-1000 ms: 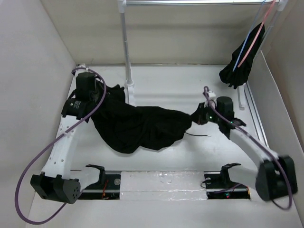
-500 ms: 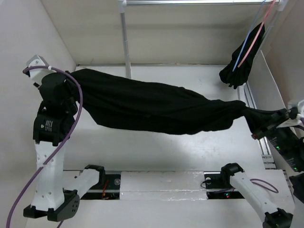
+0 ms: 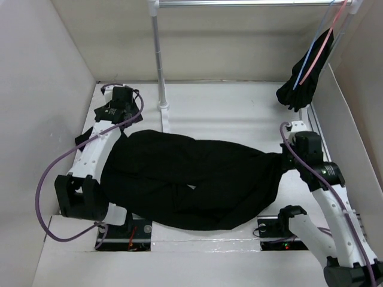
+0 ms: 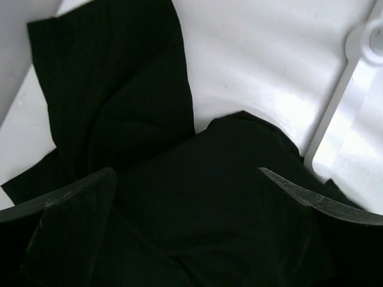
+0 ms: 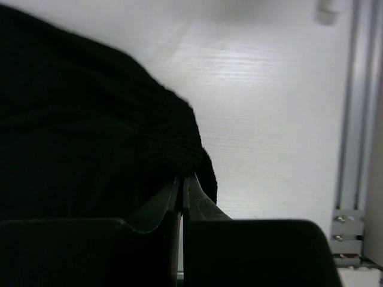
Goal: Place the trousers on the hanger
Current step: Flatten out the trousers at the center of the board.
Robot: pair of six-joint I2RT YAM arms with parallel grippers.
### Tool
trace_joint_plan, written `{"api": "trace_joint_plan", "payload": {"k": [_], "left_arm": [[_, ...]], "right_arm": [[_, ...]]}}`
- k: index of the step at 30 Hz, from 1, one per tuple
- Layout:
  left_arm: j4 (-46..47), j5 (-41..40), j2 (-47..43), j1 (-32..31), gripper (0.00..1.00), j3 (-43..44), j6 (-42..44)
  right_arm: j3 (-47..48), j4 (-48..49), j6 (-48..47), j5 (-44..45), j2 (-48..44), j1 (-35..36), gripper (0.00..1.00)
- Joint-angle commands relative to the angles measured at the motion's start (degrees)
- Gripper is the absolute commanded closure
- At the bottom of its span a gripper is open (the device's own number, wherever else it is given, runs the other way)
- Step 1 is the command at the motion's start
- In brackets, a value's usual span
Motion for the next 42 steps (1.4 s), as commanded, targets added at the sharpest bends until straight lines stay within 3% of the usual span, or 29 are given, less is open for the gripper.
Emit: {"api": "trace_joint_plan", "payload": {"k": [1,8,11,12,13,16,19,22,26,32,33,37,39,41,42], "left_arm": [[2.1,4.7,-4.5,0.2,0.01,0.9,-1.7],[7.0,12.5,-3.4,5.2,0.1,-8.9,-4.0],[12.3,19.8,-1.0,13.3,0.1,-12.4,-6.8],[13.4,21.5,0.2,14.9,0.1,-12.3,-7.4],[13.4,21.6,3.1,14.9,0.1,-11.7,-7.6],[14.8,17.3,10.2,14.9,0.09,-8.1,-7.3],[14.1,13.1,19.9,14.9,0.09,-0.7,-5.0],[11.5,9.3,30.7,14.9,0.09,14.4,-1.9],[8.9,5.7,38.1,16.0,0.14,22.9,-0.7],[2.9,3.6,49.9,16.6,0.3,39.1,1.4],[1.0,3.5,52.1,16.6,0.39,42.1,1.4],[-2.1,2.2,54.9,16.6,0.46,43.9,0.6],[-2.3,1.3,55.3,16.6,0.62,42.9,0.6],[-2.4,0.6,55.7,16.6,0.71,42.3,0.8],[-2.8,0.2,55.8,16.6,0.85,41.5,0.7]], "right_arm": [[4.6,4.0,-1.6,5.1,-5.3,-2.5,1.0],[6.1,4.9,-6.4,12.8,-2.9,-2.5,1.0],[3.4,8.1,-7.9,8.2,0.9,-4.1,1.0],[3.4,7.7,-8.1,-2.5,6.1,-5.5,1.0],[2.9,8.7,-8.4,-6.9,10.0,-8.9,1.0],[0.9,9.7,-8.1,-18.6,10.8,-15.5,1.0],[1.7,6.4,-7.7,-16.8,8.7,-15.5,1.0],[-2.4,8.5,-6.8,-20.7,6.5,-15.0,1.0],[-5.0,10.3,-5.9,-23.3,4.4,-15.0,1.0],[-5.5,11.8,-6.4,-23.7,6.0,-15.0,1.0],[-5.4,12.2,-6.4,-23.6,6.1,-15.0,1.0],[-3.9,12.2,-6.6,-22.3,7.2,-15.5,1.0],[-3.8,12.7,-6.6,-21.6,8.0,-15.5,1.0],[-3.7,13.1,-6.6,-21.5,8.6,-15.5,1.0],[-3.7,13.3,-6.6,-21.5,8.8,-15.5,1.0]]}}
